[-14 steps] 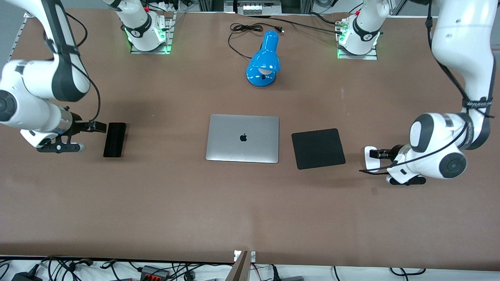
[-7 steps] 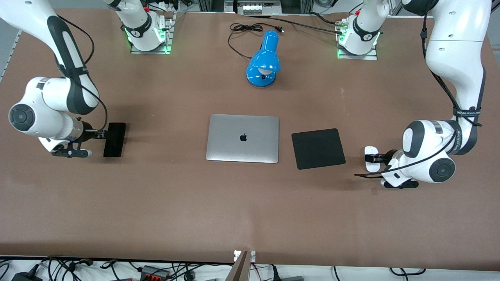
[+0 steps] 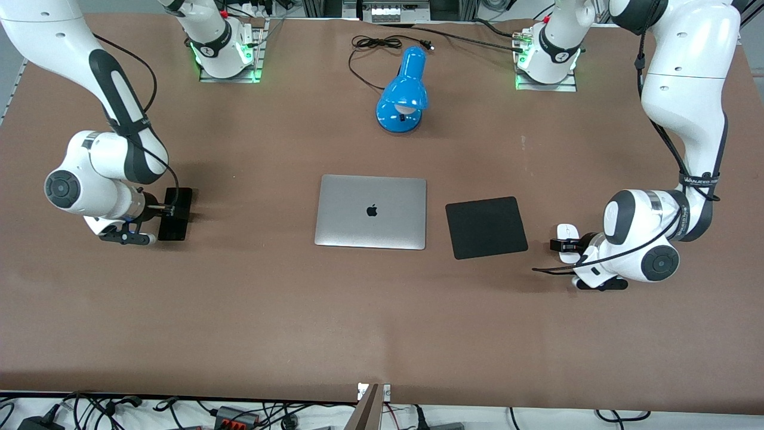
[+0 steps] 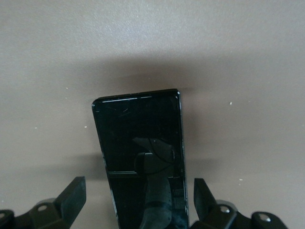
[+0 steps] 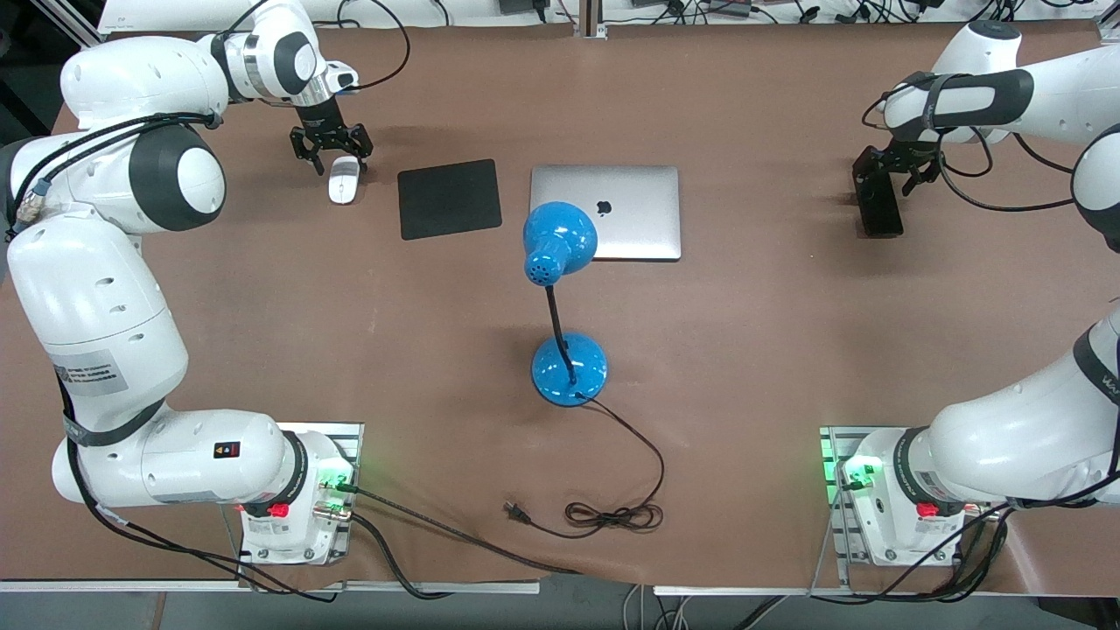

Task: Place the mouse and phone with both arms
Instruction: 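Grasp the black phone with the right gripper while the left gripper grasps the mouse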

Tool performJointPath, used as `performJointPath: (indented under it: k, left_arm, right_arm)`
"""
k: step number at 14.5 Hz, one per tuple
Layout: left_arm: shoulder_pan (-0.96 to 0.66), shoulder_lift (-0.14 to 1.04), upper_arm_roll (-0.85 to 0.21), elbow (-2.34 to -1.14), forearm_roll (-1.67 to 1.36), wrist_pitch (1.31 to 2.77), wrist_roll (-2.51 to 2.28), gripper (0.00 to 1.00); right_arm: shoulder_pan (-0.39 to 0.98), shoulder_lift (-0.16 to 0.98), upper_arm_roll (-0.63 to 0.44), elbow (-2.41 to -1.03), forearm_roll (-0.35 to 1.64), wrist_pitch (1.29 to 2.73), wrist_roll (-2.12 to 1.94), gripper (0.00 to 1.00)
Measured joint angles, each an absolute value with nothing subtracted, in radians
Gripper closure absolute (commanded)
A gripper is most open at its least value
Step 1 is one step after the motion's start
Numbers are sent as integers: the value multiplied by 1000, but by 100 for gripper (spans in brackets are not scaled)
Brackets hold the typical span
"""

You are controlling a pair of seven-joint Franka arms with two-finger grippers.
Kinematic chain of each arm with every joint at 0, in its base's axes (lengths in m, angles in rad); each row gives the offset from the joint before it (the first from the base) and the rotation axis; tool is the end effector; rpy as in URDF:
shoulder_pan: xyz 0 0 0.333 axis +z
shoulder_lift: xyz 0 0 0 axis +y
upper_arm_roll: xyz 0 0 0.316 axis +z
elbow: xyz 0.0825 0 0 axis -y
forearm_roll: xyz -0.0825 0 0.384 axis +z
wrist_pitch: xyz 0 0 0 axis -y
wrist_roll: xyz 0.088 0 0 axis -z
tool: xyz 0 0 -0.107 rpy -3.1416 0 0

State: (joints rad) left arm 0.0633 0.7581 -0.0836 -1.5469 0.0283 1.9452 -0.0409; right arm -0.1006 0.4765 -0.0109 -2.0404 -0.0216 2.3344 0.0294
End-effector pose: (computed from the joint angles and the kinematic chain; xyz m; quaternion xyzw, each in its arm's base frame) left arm 0.6625 -0.0052 0.1799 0.9839 0.0088 -0.1780 0.0128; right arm 0.5733 -0.0645 0.1916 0.9939 -0.0616 -0.0914 0.0059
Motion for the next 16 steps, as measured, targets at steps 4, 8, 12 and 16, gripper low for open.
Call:
performJointPath:
  k: [4,8,12,16]
  left_arm:
    - [66,765,-83,-1547,28,1945,-2,0]
    - [68,773,-83,-1547,28,1945,12,0]
    - [67,774,-83,-1547,28,1946,27,26]
    - [74,774,-83,-1546,28,1953,53,48]
  right_arm:
    - [-101,489,-11,-2040,-22,2351,36,0]
    - [-102,507,-12,-2040,-22,2355,36,0]
    - [-102,517,-12,-2040,-39,2357,36,0]
    - [-102,519,-12,-2040,-50,2357,36,0]
